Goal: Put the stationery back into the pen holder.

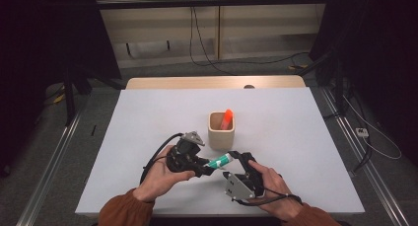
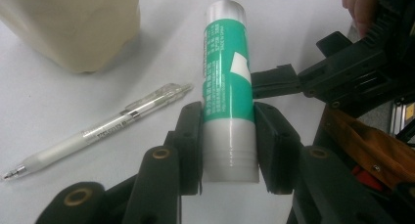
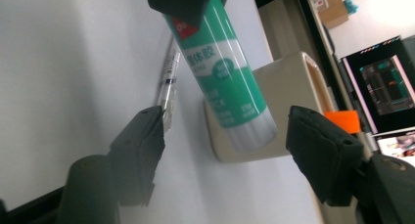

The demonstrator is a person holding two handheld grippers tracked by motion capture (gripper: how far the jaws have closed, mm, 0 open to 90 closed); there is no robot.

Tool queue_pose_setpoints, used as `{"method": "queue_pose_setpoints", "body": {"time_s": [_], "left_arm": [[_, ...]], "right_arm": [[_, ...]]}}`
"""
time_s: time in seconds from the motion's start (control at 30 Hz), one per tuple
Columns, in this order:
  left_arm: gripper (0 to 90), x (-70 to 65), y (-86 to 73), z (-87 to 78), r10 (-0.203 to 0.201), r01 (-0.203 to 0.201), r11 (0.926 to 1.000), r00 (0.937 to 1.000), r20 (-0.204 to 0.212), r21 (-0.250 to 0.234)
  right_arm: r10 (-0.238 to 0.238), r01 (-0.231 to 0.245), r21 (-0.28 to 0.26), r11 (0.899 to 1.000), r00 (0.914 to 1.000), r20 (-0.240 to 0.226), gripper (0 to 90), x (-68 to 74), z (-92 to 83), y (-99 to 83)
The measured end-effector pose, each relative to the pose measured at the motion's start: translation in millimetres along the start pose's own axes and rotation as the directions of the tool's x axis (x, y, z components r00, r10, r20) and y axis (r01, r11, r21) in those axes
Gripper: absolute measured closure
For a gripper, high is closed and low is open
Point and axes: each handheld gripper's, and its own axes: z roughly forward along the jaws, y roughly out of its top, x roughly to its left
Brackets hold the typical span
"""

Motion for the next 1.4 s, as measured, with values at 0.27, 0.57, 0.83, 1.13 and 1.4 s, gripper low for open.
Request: {"method": "queue_pose_setpoints", "body": {"time_s": [0.27,0.57,0.83,1.13,1.4], "left_arm": [[65.7,-0.8,3.9,4.3,0.005,-0.005,1.0000,0.9999,0.010,0.004],[65.7,-2.6,7.5,10.2,0.006,-0.006,0.9999,0.9999,0.011,0.013],[65.6,-3.5,6.2,14.2,0.004,-0.004,0.9998,1.0000,0.003,0.021],[65.2,-2.9,3.2,18.2,-0.012,0.012,0.9999,0.9999,0.006,0.008],[60.6,0.3,-1.5,16.9,-0.035,0.035,0.9985,0.9993,0.016,-0.041]], "right_arm": [[-0.095,0.096,-0.006,0.995,0.9942,0.049,42.8,5.4,4.4,3.1],[-0.163,0.167,-0.032,0.985,0.9813,0.102,58.8,13.4,3.3,5.7],[-0.186,0.189,-0.024,0.982,0.9788,0.085,63.7,15.7,4.7,3.2],[-0.208,0.210,-0.016,0.978,0.9765,0.054,66.4,18.1,6.7,2.1],[-0.175,0.176,-0.007,0.984,0.9830,0.055,67.3,16.8,3.8,0.5]]}}
